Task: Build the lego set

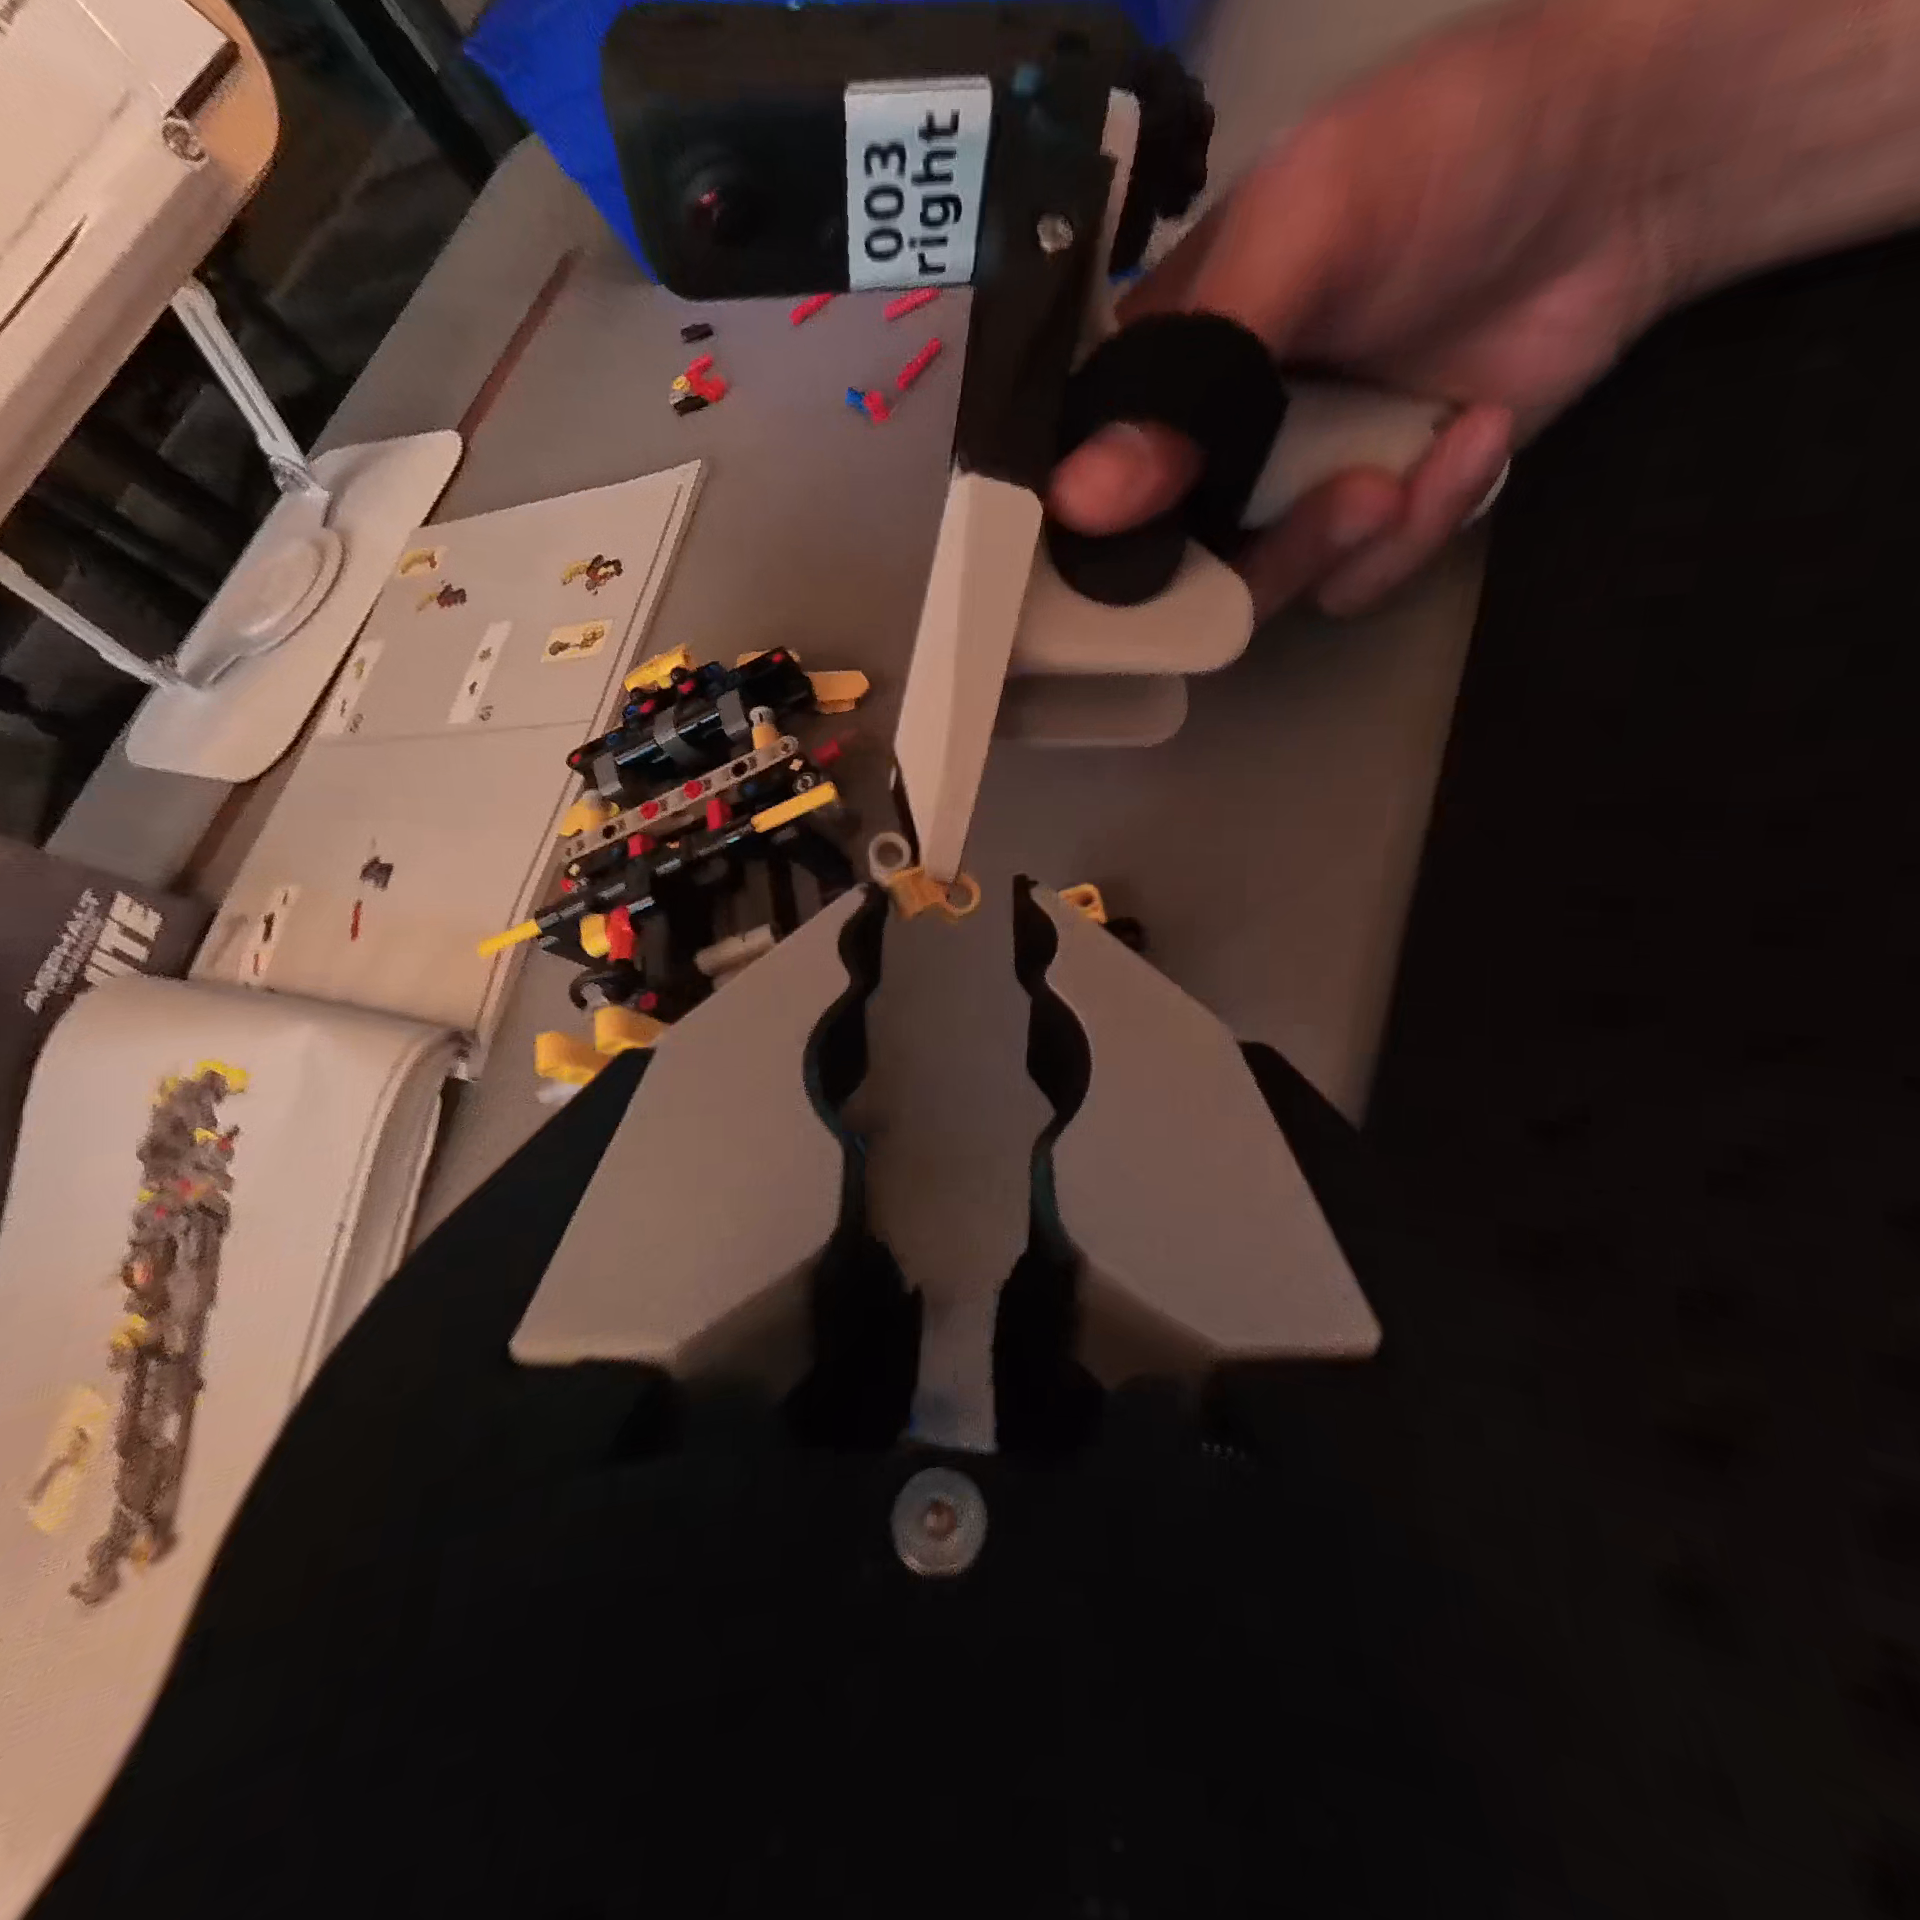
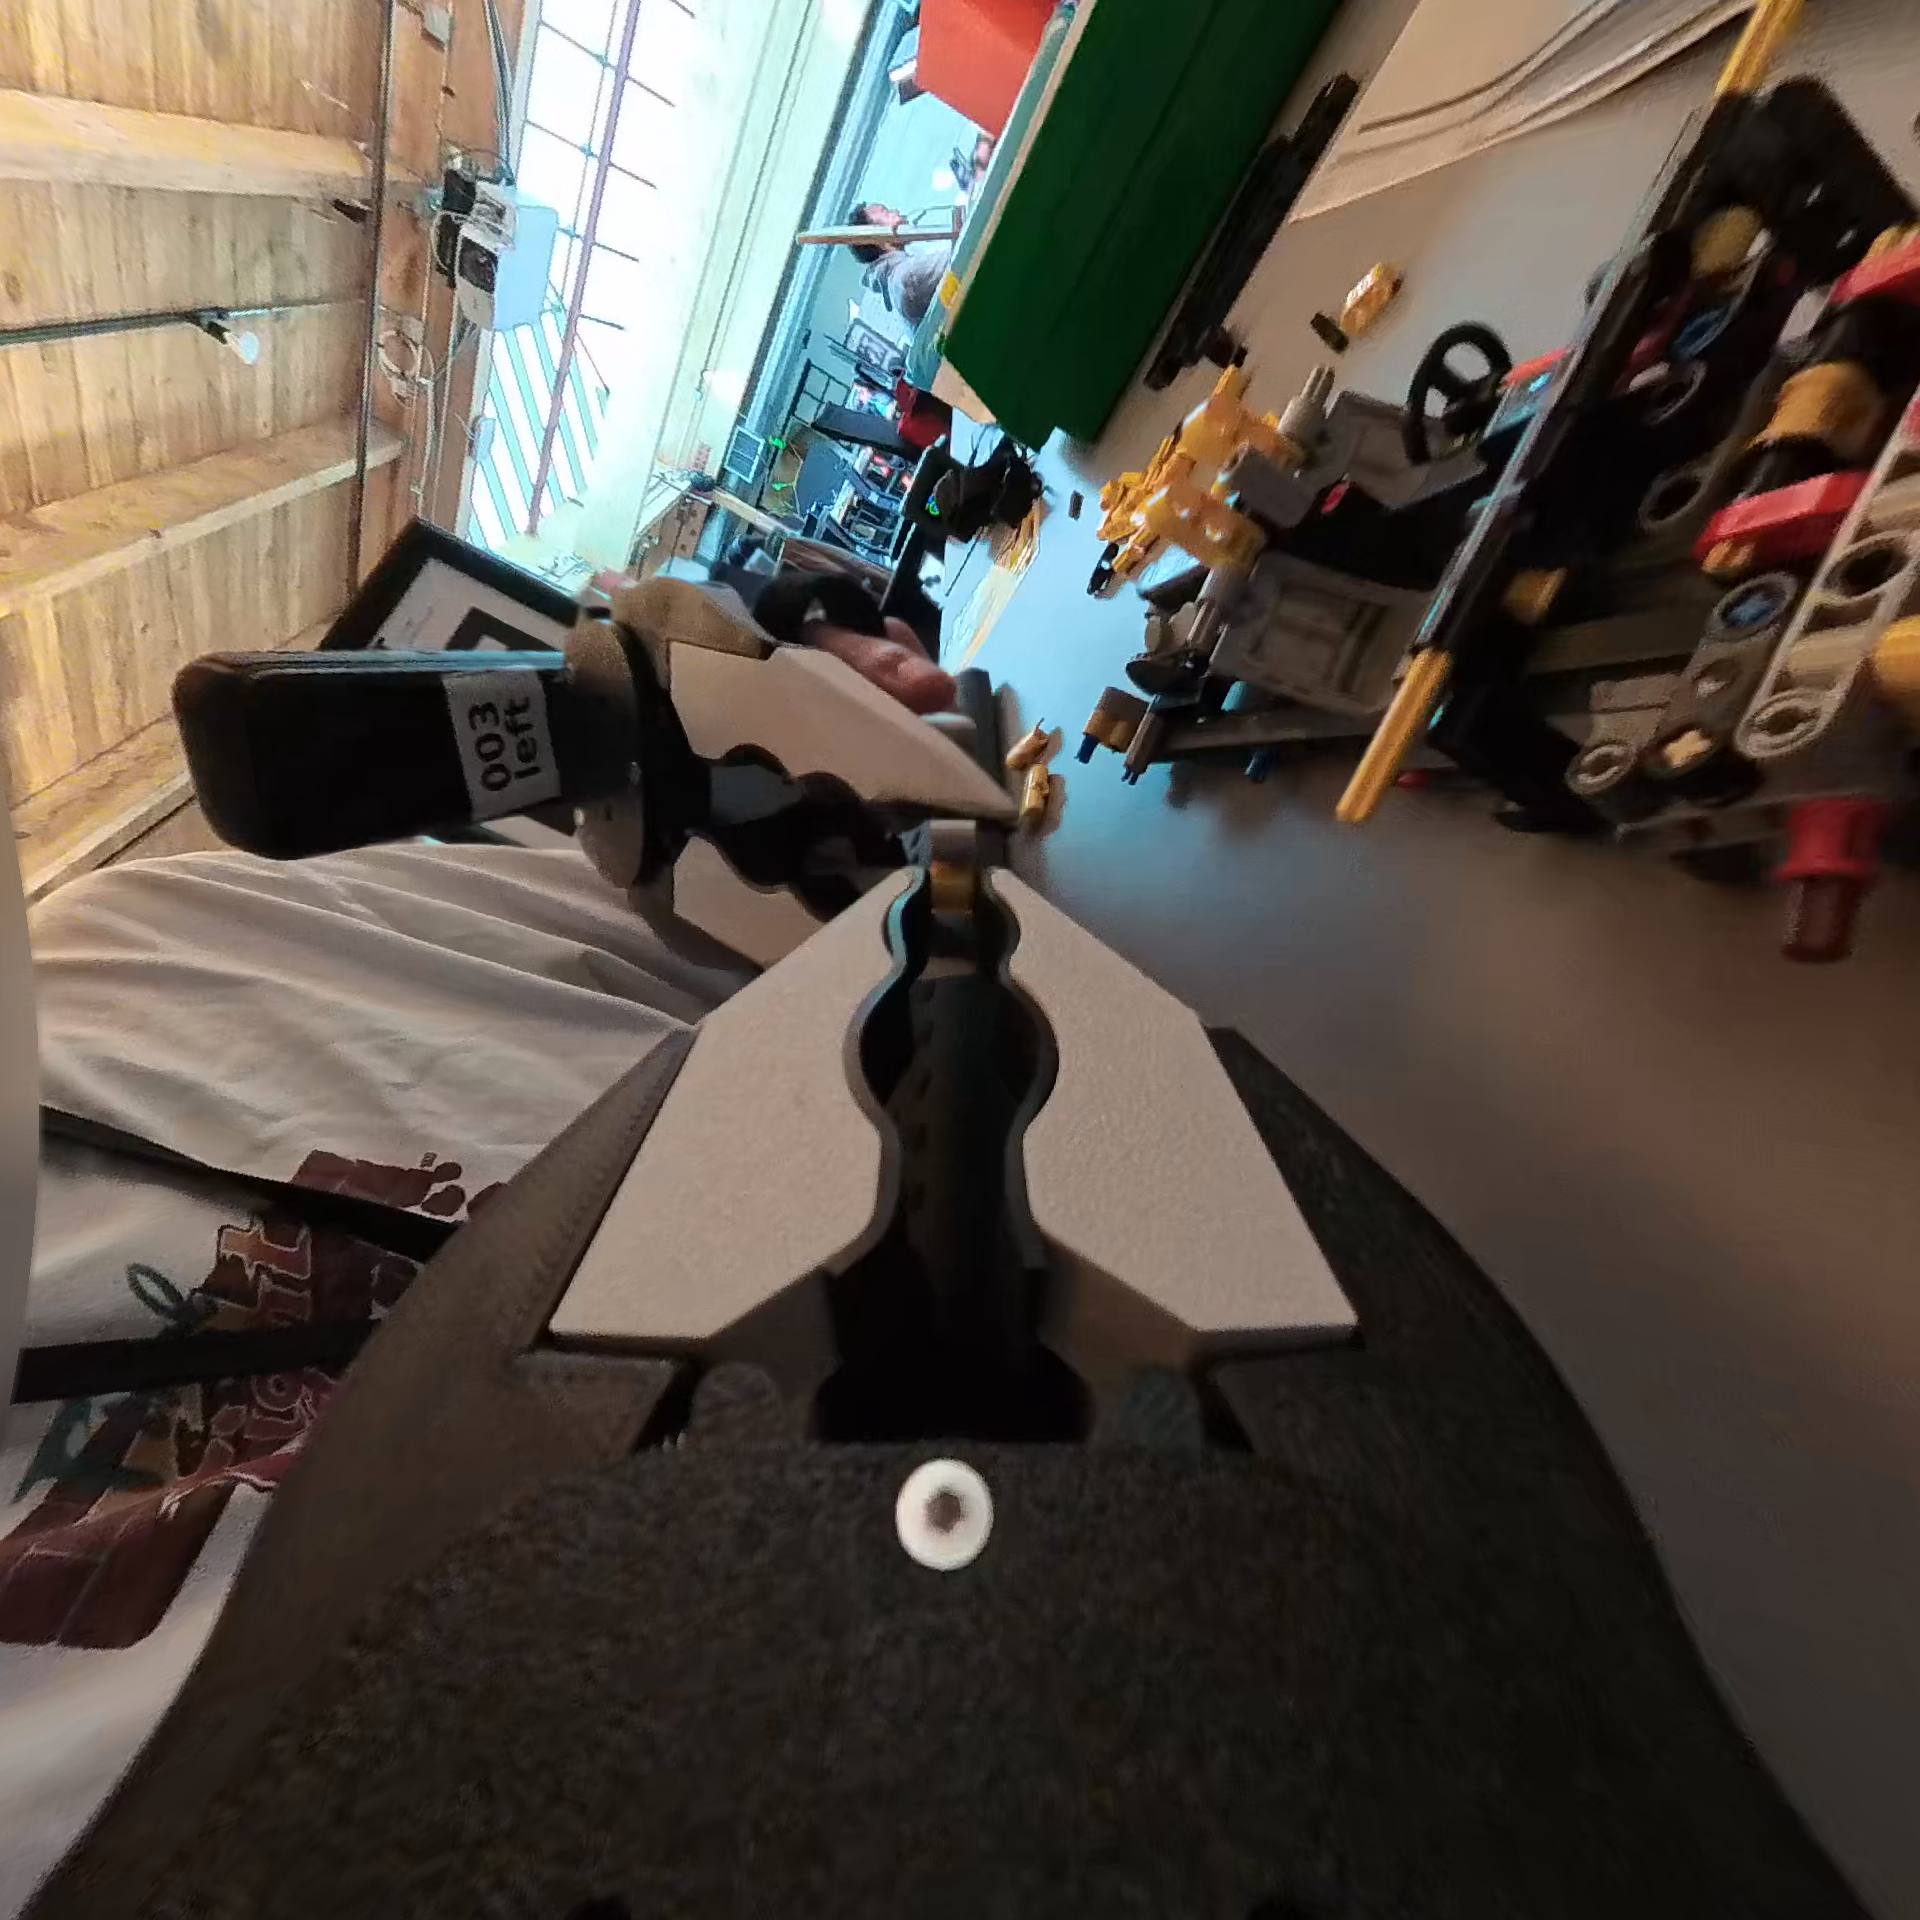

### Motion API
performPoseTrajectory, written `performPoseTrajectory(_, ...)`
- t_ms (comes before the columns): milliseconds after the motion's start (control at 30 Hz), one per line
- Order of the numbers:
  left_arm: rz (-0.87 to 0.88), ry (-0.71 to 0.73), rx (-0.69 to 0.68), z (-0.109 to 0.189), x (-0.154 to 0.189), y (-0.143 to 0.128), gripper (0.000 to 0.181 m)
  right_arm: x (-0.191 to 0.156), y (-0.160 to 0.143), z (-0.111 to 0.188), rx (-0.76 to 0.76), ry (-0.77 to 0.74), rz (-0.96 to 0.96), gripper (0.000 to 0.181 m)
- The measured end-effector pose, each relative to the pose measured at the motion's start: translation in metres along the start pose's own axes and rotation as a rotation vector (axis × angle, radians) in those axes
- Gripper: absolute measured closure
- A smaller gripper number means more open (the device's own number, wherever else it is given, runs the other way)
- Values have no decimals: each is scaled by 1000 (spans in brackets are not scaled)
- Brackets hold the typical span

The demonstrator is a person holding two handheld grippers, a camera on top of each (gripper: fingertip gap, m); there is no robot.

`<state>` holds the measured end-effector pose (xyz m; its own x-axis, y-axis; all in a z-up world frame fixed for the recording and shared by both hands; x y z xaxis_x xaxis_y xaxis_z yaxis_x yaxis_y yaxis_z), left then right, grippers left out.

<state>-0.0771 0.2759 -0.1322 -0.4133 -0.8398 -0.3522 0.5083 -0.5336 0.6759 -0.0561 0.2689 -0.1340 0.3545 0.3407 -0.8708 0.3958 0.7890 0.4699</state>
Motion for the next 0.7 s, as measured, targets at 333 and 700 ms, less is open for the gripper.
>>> performPoseTrajectory(333,90,64,-9,6,2,-5,164,1,-5,-8,-37,-54,53,173)
performPoseTrajectory(700,182,-333,-160,3,22,-16,164,16,-32,2,-379,-429,896,139)
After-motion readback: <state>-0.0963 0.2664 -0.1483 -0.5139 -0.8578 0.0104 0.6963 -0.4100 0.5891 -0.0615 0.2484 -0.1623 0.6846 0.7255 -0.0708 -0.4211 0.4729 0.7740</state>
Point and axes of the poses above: each gripper's, where its closed fingertips meet, z back along the fingers, y out of its top, x = y × z across the jaws, the point moved 2 cm from there along z, back along the fingers, and after that the axes turned 9 degrees about -x, right-handed, at the moved point
